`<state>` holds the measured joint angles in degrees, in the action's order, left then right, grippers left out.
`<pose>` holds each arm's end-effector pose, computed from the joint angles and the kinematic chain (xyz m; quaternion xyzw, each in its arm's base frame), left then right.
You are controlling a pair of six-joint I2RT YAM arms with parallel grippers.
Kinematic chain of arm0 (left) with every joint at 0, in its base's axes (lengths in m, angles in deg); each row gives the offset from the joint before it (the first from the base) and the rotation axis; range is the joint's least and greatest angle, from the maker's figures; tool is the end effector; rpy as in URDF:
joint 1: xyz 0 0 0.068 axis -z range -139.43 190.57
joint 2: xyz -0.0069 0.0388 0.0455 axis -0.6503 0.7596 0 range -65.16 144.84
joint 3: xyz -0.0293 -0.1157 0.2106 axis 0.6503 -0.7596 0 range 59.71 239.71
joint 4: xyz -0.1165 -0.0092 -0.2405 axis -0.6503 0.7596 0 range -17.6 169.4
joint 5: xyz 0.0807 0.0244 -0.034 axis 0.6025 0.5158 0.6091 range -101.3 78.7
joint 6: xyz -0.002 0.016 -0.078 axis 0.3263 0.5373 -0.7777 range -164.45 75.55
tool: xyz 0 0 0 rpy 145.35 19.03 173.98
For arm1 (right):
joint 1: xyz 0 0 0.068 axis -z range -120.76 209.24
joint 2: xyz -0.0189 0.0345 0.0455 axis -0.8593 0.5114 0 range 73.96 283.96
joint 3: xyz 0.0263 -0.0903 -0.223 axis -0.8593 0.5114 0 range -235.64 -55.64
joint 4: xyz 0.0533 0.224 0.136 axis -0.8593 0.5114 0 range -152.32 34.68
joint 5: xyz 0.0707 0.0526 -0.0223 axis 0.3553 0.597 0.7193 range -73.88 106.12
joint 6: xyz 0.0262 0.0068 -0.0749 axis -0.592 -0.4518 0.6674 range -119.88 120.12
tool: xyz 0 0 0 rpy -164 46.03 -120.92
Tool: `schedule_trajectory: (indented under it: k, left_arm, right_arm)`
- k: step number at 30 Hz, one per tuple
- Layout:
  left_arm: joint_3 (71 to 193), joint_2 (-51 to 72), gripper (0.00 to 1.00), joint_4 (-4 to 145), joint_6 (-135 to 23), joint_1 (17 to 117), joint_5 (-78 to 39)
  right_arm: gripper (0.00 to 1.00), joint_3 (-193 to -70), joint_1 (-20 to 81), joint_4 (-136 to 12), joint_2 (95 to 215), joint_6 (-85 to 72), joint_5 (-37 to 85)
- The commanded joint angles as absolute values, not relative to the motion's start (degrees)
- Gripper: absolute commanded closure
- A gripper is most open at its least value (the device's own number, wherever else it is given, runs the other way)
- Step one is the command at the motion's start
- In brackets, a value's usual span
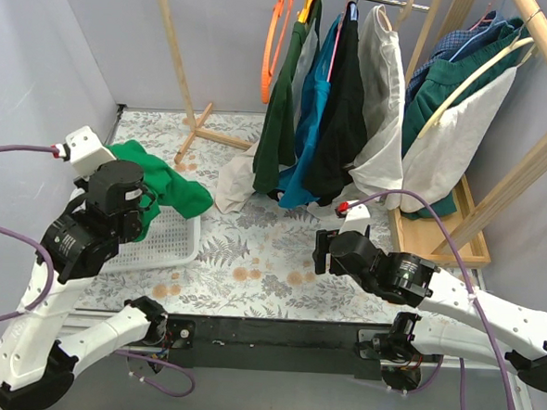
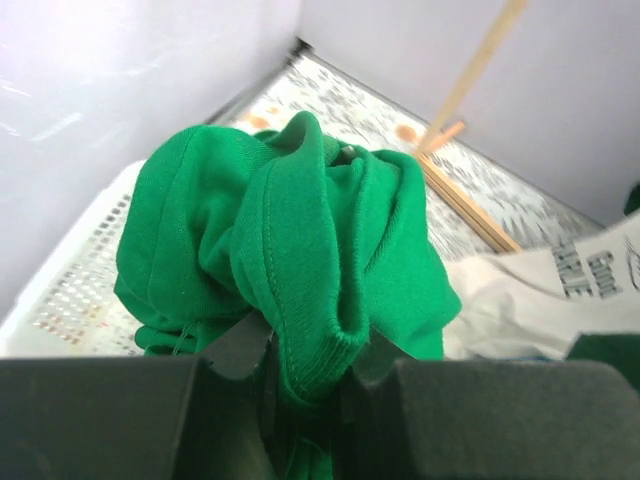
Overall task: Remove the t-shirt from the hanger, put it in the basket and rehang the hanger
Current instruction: Place the T-shirt in the bin.
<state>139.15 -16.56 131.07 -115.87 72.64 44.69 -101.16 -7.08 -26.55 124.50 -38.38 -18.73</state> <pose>0.1581 -0.0320 0.4155 -0.4828 0.6305 -0.1091 0.5980 0.1270 0.1920 0.2453 -0.0876 0.8720 0.1487 0.4581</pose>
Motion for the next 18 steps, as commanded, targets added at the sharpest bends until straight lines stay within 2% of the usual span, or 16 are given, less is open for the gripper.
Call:
schedule_trajectory:
  k: [1, 6, 11, 14, 18]
  left_arm:
    - [142.41, -20.07, 1.0, 129.89, -113.54, 72.47, 55.49]
    - [143.74, -21.13, 1.0, 131.98, -113.0, 72.47, 58.3]
    - [141.54, -22.27, 1.0, 133.03, -114.13, 72.47, 53.75]
    - [137.25, -20.96, 1.0, 134.27, -116.77, 72.47, 48.66]
    - [124.71, -17.1, 1.0, 131.12, -120.73, 72.47, 38.9]
  right_arm:
    - [0.2, -102.22, -6.94, -28.83, 124.76, -37.15, -18.51]
    - [0.21, -102.49, -6.94, -29.62, 125.99, -36.97, -17.81]
    - [0.21, -102.93, -6.94, -29.89, 127.05, -36.88, -17.2]
    - [0.21, -103.37, -6.94, -29.98, 127.75, -36.53, -16.76]
    - [0.21, -103.63, -6.94, -29.45, 127.75, -37.06, -16.76]
